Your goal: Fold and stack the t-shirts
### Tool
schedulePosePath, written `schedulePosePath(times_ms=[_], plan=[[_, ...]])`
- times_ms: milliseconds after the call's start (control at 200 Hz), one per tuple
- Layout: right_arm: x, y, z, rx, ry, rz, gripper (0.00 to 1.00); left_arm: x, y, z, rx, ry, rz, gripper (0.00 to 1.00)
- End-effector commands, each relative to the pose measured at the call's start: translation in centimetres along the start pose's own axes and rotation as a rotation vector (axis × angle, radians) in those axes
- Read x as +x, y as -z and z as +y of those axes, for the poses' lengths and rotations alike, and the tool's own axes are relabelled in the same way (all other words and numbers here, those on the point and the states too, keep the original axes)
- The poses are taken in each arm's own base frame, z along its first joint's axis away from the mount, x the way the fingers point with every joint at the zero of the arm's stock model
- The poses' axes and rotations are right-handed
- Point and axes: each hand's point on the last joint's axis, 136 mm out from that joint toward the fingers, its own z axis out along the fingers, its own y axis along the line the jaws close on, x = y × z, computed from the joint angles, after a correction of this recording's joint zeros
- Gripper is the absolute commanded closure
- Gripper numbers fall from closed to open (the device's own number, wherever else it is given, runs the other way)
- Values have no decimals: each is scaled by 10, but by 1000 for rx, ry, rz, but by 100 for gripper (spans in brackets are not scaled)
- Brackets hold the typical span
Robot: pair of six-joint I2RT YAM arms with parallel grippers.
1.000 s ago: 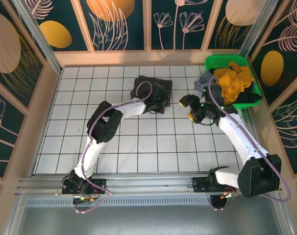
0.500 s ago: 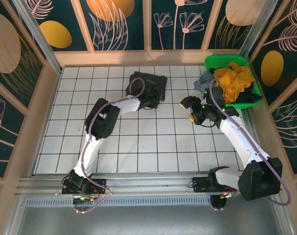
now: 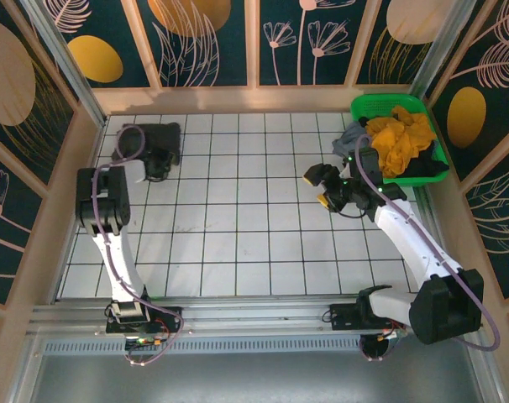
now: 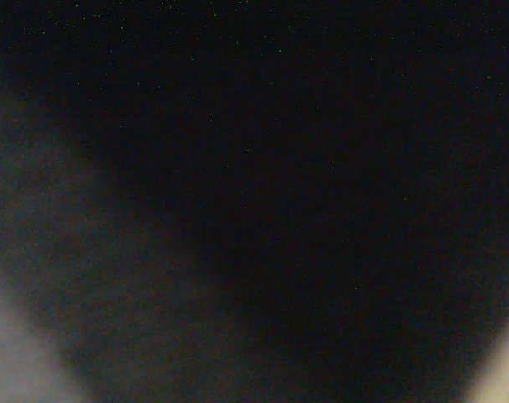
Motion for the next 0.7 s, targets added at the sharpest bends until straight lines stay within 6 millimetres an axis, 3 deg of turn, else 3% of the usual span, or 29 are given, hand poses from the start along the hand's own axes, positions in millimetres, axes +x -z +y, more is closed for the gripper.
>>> schedulePosePath(times_ms=[0, 170, 310, 355, 390, 420, 440, 450, 571, 601, 691], plan=[[4, -8, 25, -63, 90, 31, 24, -8, -4, 20, -11, -173, 97, 100], [15, -18, 49, -103, 163, 57, 24, -25, 2, 19, 7, -247, 96, 100], [23, -16, 81, -241, 230, 47, 24, -25, 7, 20, 1, -257, 93, 100], [24, -11, 94, -301, 256, 30, 23, -25, 12, 15, 13, -256, 82, 84], [23, -6, 104, -350, 273, 10, 22, -25, 18, 10, 24, -255, 72, 60], [22, 0, 111, -385, 286, -9, 20, -25, 26, 3, 41, -258, 62, 35], [21, 3, 115, -403, 292, -24, 19, -24, 31, -3, 58, -264, 59, 7], [20, 4, 116, -408, 295, -31, 19, -23, 34, -6, 67, -267, 57, 3], [5, 14, 121, -393, 302, -109, 10, -6, 74, -37, 197, -260, 55, 1], [-2, 15, 117, -362, 285, -127, 2, -1, 90, -46, 229, -262, 47, 1], [-29, 22, 100, -264, 226, -186, 1, 16, 141, -69, 278, -306, -19, 1]])
